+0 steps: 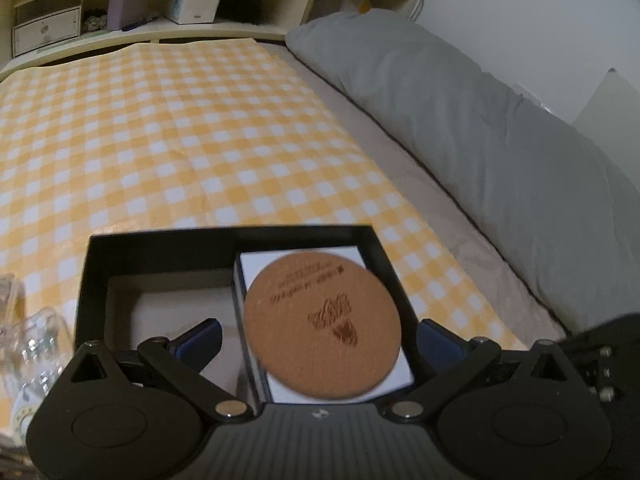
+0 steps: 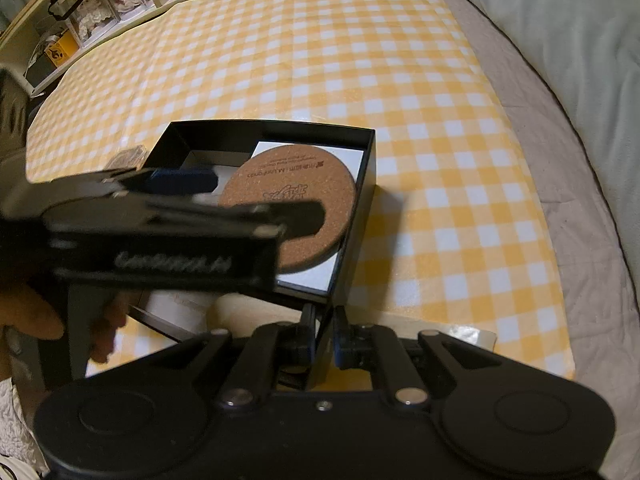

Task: Organize rigid objects
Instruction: 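Open the left tool to release the coaster onto the CHANEL box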

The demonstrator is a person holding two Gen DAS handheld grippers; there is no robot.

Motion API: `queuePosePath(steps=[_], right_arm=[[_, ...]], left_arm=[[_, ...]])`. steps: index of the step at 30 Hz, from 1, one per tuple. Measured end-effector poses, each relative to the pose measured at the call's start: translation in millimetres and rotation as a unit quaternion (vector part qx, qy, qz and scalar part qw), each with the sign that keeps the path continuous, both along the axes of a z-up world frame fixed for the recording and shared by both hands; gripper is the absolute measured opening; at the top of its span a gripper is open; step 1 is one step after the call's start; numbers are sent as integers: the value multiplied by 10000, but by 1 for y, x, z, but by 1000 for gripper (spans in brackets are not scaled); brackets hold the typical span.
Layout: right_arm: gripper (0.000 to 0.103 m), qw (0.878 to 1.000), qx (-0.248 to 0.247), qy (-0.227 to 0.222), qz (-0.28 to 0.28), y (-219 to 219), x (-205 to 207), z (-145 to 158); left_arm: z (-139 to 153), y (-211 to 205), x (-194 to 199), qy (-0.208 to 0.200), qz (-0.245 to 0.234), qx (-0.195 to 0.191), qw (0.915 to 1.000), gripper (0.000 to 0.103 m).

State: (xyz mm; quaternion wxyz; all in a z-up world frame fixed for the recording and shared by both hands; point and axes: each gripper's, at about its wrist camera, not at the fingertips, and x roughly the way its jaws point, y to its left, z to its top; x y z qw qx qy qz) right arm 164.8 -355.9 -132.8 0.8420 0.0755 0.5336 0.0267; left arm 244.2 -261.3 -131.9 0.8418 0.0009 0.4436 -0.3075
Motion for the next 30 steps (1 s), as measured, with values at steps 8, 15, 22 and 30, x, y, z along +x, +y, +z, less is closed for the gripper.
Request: queuePosePath(steps=[8,15,22,30], right_arm=[[9,10000,21,-1,6,0,0,0],[9,10000,-9,-2,29,1,0,0],[9,10000,-64,-2,60,4,0,0],[10,10000,-19,-13,48,4,-1,0]], left_arm=[[12,6,-21,-91,-256,96,9996,58],[12,9,-27,-167,-619,320,9974,40],[9,6,-17,-345,-376,323,9982,39],[12,8,-10,-222,-302,6,9993,41]])
